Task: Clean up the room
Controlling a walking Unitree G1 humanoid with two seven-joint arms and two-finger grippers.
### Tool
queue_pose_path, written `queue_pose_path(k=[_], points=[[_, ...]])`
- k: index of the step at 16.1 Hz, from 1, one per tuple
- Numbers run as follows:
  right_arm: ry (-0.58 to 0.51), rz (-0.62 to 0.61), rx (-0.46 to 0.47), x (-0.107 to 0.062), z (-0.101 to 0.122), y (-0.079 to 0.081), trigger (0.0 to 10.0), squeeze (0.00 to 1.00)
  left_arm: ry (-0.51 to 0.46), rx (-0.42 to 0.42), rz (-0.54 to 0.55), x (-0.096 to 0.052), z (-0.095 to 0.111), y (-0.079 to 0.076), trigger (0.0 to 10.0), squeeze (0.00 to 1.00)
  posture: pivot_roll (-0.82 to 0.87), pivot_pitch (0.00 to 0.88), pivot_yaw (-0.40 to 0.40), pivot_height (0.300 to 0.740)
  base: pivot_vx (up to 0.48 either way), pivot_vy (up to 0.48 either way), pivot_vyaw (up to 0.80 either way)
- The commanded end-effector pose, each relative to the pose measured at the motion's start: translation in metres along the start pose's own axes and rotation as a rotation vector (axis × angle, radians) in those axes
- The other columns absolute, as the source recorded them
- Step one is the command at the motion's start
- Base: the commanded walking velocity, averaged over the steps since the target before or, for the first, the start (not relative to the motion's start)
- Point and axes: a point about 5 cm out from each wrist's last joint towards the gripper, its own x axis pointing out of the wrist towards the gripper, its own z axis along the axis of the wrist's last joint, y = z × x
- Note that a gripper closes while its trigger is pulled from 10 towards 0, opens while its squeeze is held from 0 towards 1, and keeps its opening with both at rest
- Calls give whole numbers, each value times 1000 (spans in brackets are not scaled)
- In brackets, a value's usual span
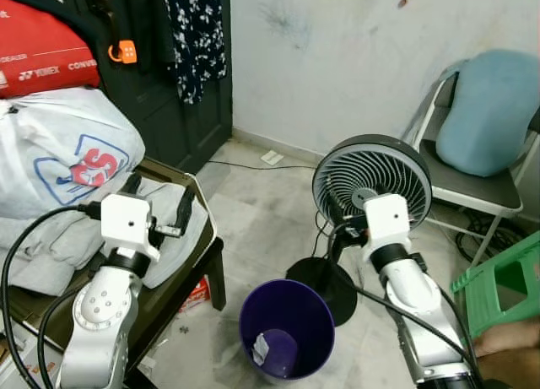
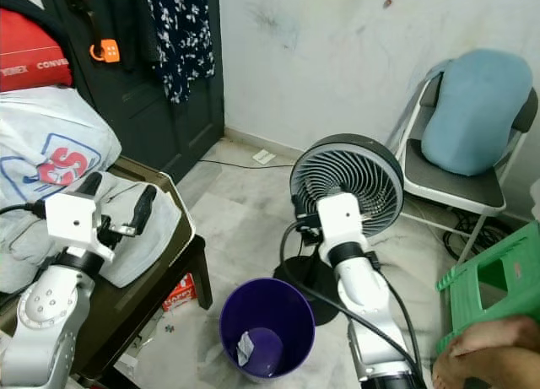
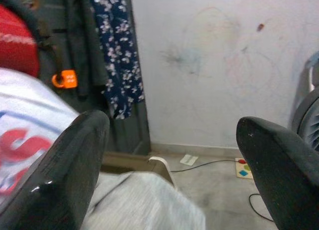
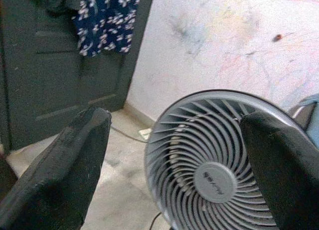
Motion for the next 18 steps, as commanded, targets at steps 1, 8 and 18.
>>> queue_pose_path(k=[1,8,18], points=[[-33,16,5,3,10,5,10000,0,-8,13,1,-4,2,-1,10000,0,7,1,-71,740,0,0,800],[-48,67,57,18,17,27,10000,0,26,-37,27,-9,-4,-10,10000,0,11,16,-85,740,0,0,800],[-58,30,65,22,18,20,10000,0,37,3,40,-2,-2,-12,10000,0,-1,11,-60,740,0,0,800]])
